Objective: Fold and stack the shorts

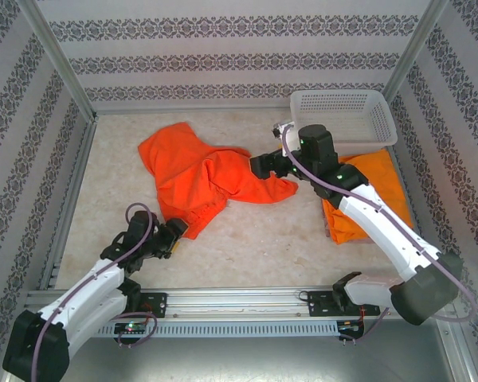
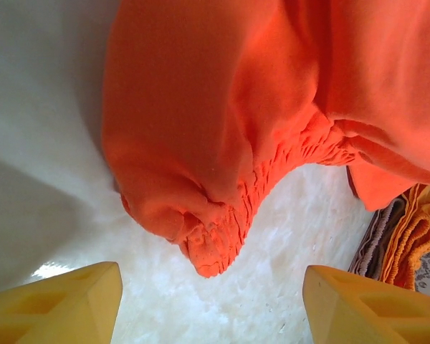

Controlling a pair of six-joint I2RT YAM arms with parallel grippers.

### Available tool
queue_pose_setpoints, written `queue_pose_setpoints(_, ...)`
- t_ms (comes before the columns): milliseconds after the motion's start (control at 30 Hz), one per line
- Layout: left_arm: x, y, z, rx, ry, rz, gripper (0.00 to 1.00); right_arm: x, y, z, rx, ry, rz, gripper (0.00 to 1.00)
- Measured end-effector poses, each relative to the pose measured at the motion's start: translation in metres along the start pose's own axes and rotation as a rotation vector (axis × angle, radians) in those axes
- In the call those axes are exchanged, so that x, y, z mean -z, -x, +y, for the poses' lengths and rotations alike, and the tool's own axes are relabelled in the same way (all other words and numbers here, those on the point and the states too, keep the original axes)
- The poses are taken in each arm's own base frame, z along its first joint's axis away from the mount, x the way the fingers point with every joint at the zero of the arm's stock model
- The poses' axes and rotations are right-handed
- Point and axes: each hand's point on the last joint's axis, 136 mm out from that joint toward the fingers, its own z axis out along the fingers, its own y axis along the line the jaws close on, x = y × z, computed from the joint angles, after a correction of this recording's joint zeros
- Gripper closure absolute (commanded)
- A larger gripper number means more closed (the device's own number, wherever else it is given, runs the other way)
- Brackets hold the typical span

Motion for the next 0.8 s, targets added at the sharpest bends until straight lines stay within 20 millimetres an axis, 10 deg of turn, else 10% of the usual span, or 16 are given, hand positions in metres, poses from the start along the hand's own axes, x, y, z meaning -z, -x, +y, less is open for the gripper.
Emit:
queue_pose_setpoints(433,-0.030,-0.001,0.004,0.065,0.032,0.043,0.56,0.005,-0.017,-0.007,-0.010,-0.015,0.007,0.02)
queue_pose_setpoints(800,-0.041,0.007,-0.020,0.045,-0.010,0.038,1.00,0.003,-0.030,-0.001,0.011,0.030,0.025,0.02)
